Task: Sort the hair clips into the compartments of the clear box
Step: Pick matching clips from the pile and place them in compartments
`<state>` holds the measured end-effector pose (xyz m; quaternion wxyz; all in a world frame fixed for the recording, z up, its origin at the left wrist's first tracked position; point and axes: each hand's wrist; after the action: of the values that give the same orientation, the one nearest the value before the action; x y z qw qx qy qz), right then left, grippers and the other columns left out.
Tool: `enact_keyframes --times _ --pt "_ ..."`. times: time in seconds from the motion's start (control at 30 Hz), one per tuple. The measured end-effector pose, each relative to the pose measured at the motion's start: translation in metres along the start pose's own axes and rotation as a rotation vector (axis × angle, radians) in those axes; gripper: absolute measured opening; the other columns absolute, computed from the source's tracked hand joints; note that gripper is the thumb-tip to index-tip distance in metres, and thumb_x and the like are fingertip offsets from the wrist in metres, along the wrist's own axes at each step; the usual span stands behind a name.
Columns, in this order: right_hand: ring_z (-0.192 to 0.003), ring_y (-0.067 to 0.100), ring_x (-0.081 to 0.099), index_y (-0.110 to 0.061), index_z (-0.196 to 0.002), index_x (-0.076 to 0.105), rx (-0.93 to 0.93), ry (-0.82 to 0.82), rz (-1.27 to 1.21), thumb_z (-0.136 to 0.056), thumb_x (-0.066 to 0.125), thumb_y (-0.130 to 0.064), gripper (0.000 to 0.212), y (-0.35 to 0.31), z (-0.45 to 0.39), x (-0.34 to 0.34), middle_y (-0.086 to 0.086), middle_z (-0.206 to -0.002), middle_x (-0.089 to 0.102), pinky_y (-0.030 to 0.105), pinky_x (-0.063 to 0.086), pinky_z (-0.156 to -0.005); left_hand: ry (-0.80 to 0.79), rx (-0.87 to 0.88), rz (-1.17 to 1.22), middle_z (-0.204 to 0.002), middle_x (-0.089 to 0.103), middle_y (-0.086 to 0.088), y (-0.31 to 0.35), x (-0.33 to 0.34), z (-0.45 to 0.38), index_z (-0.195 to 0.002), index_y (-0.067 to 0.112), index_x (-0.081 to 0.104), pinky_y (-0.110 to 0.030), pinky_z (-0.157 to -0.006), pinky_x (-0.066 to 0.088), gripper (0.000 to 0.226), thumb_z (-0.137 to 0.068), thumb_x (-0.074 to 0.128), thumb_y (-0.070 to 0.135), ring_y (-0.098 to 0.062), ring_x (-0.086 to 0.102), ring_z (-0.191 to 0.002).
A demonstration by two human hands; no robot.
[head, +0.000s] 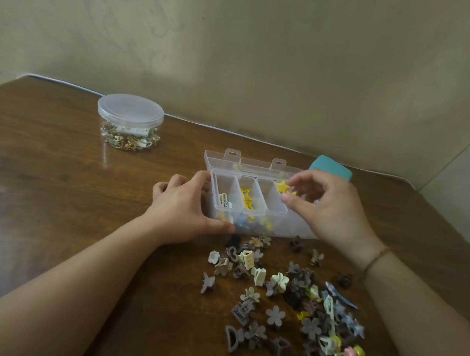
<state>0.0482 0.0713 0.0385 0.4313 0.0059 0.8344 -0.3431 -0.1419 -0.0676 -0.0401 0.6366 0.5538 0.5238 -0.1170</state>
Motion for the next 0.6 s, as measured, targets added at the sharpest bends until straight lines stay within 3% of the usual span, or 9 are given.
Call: enact_keyframes --times 0.13,0.23,0.43,0.6 --pt "-0.077 -0.001 0.061 -0.030 -0.086 0.067 0.031 -0.003 0.039 -0.085 0.071 -0.022 0.009 0.012 -0.004 0.007 -0.015 -0.082 0.067 0.008 0.045 -0.064 -0.010 -0.008 -0.005 -0.136 0.048 0.010 0.000 0.000 -0.001 -0.140 0.038 0.027 -0.045 -0.109 0.015 0.100 -0.058 0.066 0.079 -0.016 0.028 -0.133" --pt "-0.083 0.000 0.060 -0.029 -0.092 0.068 0.043 -0.004 0.083 -0.084 0.070 -0.022 0.011 0.018 0.015 -0.017 -0.014 -0.088 0.066 0.011 0.044 -0.065 -0.005 -0.007 -0.006 -0.135 0.049 0.009 0.000 0.000 -0.001 -0.139 0.038 0.028 -0.045 -0.109 0.016 0.100 -0.057 0.066 0.080 -0.017 0.029 -0.133" --pt "-0.088 -0.004 0.060 -0.050 -0.087 0.063 0.133 -0.431 0.326 -0.081 0.074 -0.025 0.028 0.037 0.081 -0.068 -0.028 -0.091 0.065 0.015 0.046 -0.066 -0.006 -0.017 -0.020 -0.137 0.049 0.008 -0.001 0.001 -0.002 -0.140 0.038 0.027 -0.046 -0.109 0.017 0.103 -0.055 0.064 0.082 -0.018 0.030 -0.133" --pt "-0.081 0.001 0.061 -0.056 -0.085 0.057 0.168 -0.399 0.433 -0.079 0.076 -0.034 0.029 0.052 0.110 -0.062 -0.025 -0.090 0.066 0.030 0.054 -0.072 0.006 -0.036 -0.033 -0.137 0.049 0.004 0.003 0.001 -0.001 -0.142 0.035 0.027 -0.047 -0.110 0.017 0.104 -0.056 0.067 0.078 -0.020 0.029 -0.135"
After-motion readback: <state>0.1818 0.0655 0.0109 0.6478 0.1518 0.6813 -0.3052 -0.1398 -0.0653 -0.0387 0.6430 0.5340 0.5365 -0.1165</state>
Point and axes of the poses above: each hand's wrist, its own z-axis away from the middle knuckle, its own x-axis out of the palm, y = z × x
